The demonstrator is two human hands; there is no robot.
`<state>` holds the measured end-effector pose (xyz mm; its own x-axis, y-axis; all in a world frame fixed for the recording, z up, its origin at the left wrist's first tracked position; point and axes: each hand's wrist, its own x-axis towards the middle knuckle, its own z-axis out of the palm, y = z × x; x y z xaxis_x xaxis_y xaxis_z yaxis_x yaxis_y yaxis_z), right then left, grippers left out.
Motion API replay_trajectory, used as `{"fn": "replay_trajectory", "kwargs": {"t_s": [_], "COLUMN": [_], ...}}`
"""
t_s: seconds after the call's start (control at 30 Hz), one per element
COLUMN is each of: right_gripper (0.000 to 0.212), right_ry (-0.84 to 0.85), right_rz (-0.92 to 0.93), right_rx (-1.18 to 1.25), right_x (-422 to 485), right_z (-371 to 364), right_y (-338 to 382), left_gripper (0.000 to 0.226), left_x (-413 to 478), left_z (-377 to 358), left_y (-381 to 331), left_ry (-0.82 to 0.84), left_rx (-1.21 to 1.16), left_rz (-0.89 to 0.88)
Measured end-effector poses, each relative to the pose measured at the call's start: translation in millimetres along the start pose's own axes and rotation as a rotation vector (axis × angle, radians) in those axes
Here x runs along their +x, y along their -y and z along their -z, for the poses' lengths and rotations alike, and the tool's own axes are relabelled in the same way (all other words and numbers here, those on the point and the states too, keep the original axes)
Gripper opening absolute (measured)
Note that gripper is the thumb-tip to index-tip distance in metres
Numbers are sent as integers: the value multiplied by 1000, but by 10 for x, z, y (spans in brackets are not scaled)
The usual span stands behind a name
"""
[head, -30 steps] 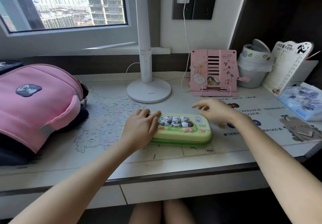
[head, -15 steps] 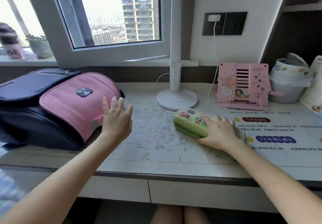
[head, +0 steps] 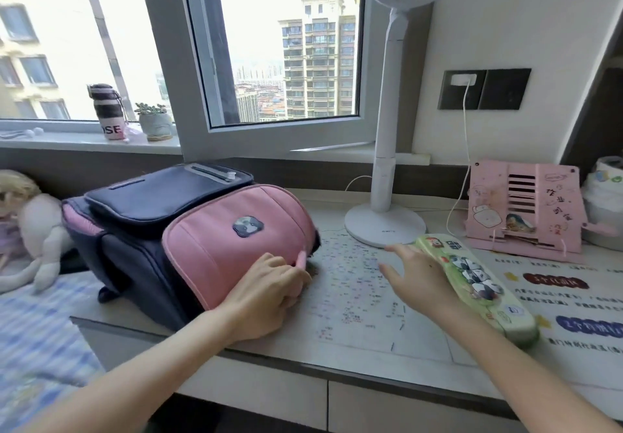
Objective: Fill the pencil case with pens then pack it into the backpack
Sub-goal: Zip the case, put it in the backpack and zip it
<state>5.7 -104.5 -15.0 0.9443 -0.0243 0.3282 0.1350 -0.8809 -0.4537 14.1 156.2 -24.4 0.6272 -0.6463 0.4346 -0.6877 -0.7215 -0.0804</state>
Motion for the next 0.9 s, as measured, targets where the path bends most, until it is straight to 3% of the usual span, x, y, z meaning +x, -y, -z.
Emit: {"fn": "replay_trajectory", "kwargs": {"t_s": [0.17, 0.33, 0.37, 0.43, 0.53, 0.57, 0.63, 0.73, 0.9], "right_gripper": [35, 35, 34, 35, 38, 41, 47, 45, 47], "right_ry": [-18, 9, 9, -6, -21, -3, 85, 242, 336], "right_rz": [-30, -75, -85, -110, -133, -139, -149, -97, 15], "right_rx": [343, 364, 360, 360, 394, 446, 580, 655, 578], "right_x": [151, 323, 354, 451, 706, 804, 980, 1184, 1318], "right_z": [102, 201, 195, 184, 180, 185, 198, 177, 146], "right_y": [251, 110, 85, 58, 130, 175, 278, 396, 432], "left_gripper": [29, 24, 21, 13, 20, 28, 44, 45, 34], "left_x": [-68, 6, 39, 139, 323, 395, 522, 638, 641], "left_z": [120, 225, 275, 375, 523, 557, 587, 583, 559], "left_y": [-559, -712, -683, -536, -167, -25, 252, 490, 558], "left_ry": [13, 101, 58, -182, -517, -488, -212, 78, -5], "left_rx": [-287, -394, -416, -449, -326, -255, -162, -118, -34], "left_rz": [-204, -324, -301, -181, 205, 362, 592, 593, 457]}}
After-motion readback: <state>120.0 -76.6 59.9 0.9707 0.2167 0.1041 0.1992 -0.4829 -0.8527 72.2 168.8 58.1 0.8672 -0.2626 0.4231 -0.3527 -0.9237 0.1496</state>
